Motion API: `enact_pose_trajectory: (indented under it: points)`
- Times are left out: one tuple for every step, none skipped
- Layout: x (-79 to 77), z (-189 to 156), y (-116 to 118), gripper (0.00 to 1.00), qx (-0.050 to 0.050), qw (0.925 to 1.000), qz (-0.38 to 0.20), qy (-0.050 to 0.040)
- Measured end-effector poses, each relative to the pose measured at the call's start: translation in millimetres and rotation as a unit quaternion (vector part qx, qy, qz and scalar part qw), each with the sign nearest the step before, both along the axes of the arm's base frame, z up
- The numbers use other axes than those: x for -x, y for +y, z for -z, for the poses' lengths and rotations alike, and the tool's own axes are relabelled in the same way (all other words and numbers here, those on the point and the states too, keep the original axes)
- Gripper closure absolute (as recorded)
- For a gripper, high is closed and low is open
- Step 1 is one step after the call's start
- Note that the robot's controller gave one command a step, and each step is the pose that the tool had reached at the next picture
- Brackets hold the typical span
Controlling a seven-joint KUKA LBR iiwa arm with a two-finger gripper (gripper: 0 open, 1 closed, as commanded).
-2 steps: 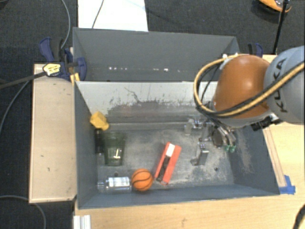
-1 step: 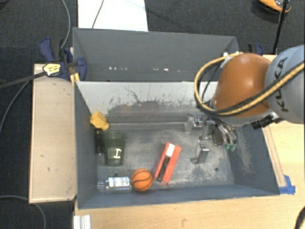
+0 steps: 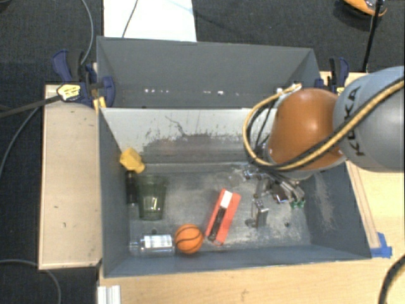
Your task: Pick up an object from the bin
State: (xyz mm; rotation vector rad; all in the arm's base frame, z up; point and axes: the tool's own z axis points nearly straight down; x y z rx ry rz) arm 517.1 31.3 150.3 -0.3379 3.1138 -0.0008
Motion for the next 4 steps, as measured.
enact_pose_trajectory:
  points:
    - [7.4, 17.8, 44.1, 0.0, 0.001, 0.9837, -0.18, 0.0024]
    - [8.7, 35.3, 47.4, 0.0, 0.002, 0.9696, -0.245, 0.0003]
    - [3.3, 73.1, 40.6, 0.0, 0.002, 0.9146, -0.404, 0.0011]
    - [-1.7, 80.4, 50.4, 1.0, 0.002, 0.9353, -0.354, -0.0013]
